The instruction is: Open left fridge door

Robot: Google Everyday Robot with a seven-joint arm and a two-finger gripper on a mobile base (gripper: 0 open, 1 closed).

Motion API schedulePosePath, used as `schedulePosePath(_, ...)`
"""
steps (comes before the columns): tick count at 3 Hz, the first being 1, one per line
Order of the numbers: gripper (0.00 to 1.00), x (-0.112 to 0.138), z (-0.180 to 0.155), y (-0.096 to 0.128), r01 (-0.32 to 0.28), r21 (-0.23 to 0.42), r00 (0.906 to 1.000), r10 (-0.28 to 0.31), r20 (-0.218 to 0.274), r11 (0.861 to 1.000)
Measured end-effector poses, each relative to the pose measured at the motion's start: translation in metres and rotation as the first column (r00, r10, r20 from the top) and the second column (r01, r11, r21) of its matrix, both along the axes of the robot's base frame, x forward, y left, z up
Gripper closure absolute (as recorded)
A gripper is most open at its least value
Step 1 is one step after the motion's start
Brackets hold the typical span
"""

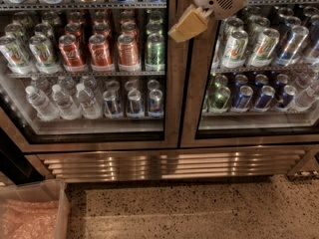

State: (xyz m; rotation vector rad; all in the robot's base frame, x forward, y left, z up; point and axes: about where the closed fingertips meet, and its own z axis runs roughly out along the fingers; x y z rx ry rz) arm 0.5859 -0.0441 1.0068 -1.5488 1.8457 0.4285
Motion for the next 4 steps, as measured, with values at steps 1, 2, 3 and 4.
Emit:
schedulePosePath(1,0.87,0.0000,0.0000,0.0000,0.000,0.000,1.0000,0.000,0.000,1.000)
schedulePosePath(2,1.00,0.0000,0.0000,0.0001,0.000,0.000,1.0000,0.000,0.000,1.000)
schedulePosePath(3,1.00,0.0016,0.0004,-0.0051,0.000,0.000,1.0000,0.000,0.000,1.000)
schedulePosePath(4,1.00,0.0026,0.0010,-0.0061,0.000,0.000,1.0000,0.000,0.000,1.000)
